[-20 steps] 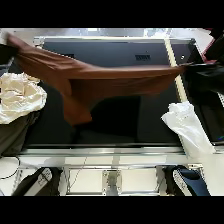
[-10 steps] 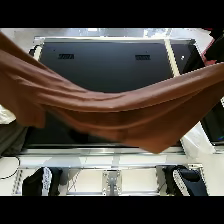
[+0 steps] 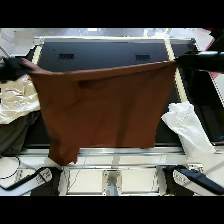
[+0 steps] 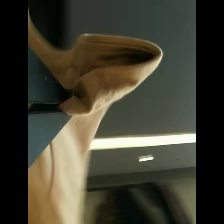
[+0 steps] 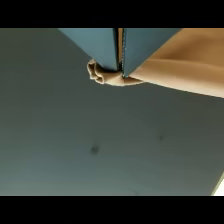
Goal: Fold the shirts.
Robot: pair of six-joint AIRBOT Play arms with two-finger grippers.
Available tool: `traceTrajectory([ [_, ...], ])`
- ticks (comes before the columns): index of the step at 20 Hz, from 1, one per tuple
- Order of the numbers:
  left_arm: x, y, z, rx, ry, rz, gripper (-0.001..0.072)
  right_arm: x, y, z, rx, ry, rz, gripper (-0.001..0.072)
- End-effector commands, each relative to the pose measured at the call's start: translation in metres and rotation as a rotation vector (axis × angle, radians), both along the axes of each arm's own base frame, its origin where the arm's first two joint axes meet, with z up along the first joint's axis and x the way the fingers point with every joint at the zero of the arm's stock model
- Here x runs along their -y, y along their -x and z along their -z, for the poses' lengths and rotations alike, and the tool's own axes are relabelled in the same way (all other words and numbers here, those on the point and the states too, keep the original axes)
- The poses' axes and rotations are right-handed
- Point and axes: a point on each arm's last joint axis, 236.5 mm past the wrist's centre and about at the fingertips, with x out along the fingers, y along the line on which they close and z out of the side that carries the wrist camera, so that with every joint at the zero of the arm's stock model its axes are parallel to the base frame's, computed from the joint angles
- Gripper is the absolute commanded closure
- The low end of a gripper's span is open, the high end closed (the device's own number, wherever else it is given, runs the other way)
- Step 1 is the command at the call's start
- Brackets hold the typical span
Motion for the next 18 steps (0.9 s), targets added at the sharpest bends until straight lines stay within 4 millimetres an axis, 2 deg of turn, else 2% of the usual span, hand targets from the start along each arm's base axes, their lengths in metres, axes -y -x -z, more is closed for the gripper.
traceTrajectory([
  [1,0.022,-0.066,0.111,-0.139,0.036,0.008,0.0491,-0.013,-0.086,0.092,-0.05,-0.072,0.055,0.0554],
  [2,0.019,-0.092,0.124,-0.099,0.056,-0.049,0.0292,-0.016,-0.106,0.105,-0.025,-0.096,0.085,0.0373],
  [3,0.015,-0.115,0.125,-0.031,0.087,-0.092,0.0265,-0.016,-0.125,0.111,0.014,-0.133,0.133,0.0287],
  [5,-0.001,-0.149,0.099,0.135,0.174,-0.185,0.0256,-0.007,-0.145,0.103,0.099,-0.157,0.194,0.0283],
  [6,-0.013,-0.154,0.078,0.203,0.214,-0.209,0.0256,0.001,-0.147,0.094,0.123,-0.152,0.207,0.0283],
  [8,-0.045,-0.139,0.039,0.282,0.247,-0.213,0.0258,0.023,-0.134,0.071,0.108,-0.124,0.203,0.0284],
  [10,-0.095,-0.095,0.017,0.292,0.158,-0.191,0.0263,0.065,-0.101,0.045,0.052,-0.037,0.21,0.0285],
  [11,-0.12,-0.065,0.019,0.25,0.091,-0.178,0.0269,0.085,-0.078,0.033,0.02,-0.016,0.227,0.0284],
  [12,-0.143,-0.024,0.031,0.151,0.038,-0.159,0.0342,0.104,-0.051,0.025,-0.024,0.001,0.246,0.0284],
  [13,-0.158,0.021,0.051,0.027,0.012,-0.138,0.036,0.116,-0.026,0.021,-0.068,0.018,0.25,0.0284],
  [14,-0.164,0.064,0.07,-0.089,0.04,-0.127,0.0361,0.127,-0.001,0.021,-0.109,0.031,0.255,0.0284],
  [15,-0.166,0.096,0.082,-0.155,0.101,-0.138,0.036,0.135,0.018,0.023,-0.143,0.032,0.272,0.0284],
  [16,-0.169,0.117,0.095,-0.188,0.157,-0.179,0.036,0.142,0.035,0.027,-0.171,0.025,0.295,0.0283],
  [17,-0.179,0.13,0.111,-0.202,0.191,-0.265,0.036,0.148,0.048,0.031,-0.186,0.023,0.316,0.0284],
  [18,-0.18,0.143,0.129,-0.231,0.237,-0.311,0.036,0.152,0.059,0.037,-0.2,0.017,0.334,0.0284],
])
